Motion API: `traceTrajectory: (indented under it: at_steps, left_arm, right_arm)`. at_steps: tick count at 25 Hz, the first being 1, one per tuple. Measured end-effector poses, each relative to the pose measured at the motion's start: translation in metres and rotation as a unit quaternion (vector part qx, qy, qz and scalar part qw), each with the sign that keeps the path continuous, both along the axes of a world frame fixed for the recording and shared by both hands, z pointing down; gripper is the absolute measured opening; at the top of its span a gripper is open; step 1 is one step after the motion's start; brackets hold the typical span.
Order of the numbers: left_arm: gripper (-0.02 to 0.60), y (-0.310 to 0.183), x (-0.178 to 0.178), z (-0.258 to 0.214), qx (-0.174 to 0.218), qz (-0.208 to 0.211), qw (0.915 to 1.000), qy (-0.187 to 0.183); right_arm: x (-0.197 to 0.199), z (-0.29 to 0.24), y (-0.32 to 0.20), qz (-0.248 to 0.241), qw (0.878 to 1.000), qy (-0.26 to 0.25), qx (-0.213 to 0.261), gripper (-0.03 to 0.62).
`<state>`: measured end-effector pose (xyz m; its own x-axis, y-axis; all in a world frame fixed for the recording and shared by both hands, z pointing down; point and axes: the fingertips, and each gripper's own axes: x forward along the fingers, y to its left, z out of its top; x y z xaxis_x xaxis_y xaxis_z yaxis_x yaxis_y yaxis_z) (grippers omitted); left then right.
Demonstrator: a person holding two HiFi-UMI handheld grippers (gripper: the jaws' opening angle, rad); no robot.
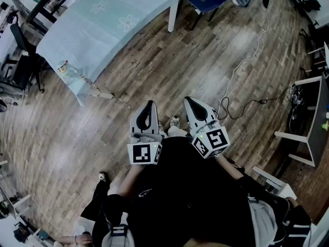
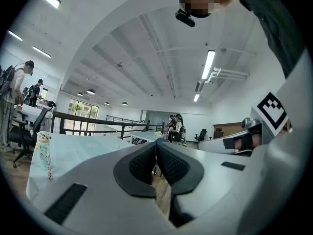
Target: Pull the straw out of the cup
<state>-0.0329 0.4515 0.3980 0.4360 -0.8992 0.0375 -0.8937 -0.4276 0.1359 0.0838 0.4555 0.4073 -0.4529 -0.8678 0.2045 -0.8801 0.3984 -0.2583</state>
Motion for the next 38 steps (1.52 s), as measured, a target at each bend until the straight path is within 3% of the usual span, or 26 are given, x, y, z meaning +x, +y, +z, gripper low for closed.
traceTrajectory:
  at_steps: [14,38]
  left_arm:
    - [0.017,-0.003,0.027,0.000,0.001,0.018,0.9998,-0.007]
    - [0.017,-0.037,0.080,0.001,0.013,-0.014,0.9998,0.000]
  right_arm:
    - [0.018,0.000,-0.004,0.001,1.000,-0.005,-0.002,0.009]
    - [0.079,0.005,-0.034,-0.015,1.000,-0.017,0.012,0.009]
